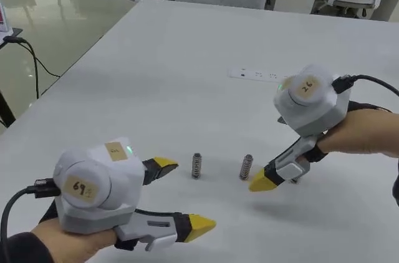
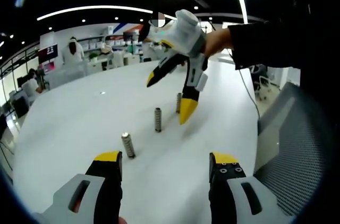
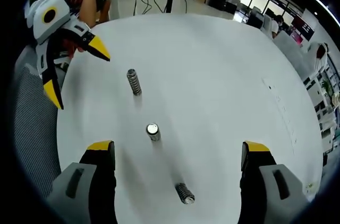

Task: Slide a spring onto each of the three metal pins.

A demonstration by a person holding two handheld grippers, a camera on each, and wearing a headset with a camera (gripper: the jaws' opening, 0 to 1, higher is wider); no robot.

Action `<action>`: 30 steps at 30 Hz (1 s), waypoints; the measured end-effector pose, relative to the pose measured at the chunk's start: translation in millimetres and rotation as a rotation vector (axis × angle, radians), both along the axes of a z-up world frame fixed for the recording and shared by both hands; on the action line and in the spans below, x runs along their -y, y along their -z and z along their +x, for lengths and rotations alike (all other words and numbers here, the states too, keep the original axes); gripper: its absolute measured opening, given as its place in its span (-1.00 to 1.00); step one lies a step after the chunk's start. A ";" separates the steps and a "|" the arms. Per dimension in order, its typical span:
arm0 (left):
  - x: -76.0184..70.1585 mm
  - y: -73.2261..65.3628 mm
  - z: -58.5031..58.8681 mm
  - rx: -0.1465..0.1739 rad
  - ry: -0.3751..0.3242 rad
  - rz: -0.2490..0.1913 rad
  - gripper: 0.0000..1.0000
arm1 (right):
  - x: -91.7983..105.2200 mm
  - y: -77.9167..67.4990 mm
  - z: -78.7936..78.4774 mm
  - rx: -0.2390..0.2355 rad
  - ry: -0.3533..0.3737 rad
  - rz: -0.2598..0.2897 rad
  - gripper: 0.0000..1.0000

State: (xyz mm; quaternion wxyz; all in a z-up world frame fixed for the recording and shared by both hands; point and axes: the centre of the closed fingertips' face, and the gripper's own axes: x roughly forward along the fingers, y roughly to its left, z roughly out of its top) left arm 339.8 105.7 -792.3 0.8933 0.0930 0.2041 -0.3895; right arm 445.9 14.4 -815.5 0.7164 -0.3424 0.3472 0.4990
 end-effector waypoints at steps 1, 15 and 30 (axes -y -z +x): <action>0.0 0.0 -0.1 0.000 0.000 0.001 0.23 | 1.4 -0.7 -0.1 0.002 0.004 0.002 0.98; 0.4 0.8 -0.4 -0.002 0.003 0.012 0.24 | 26.1 -13.1 4.1 0.034 0.074 0.054 0.98; 0.7 3.0 -1.4 -0.008 0.007 0.022 0.24 | 47.8 -19.7 -2.8 0.057 0.142 0.098 0.98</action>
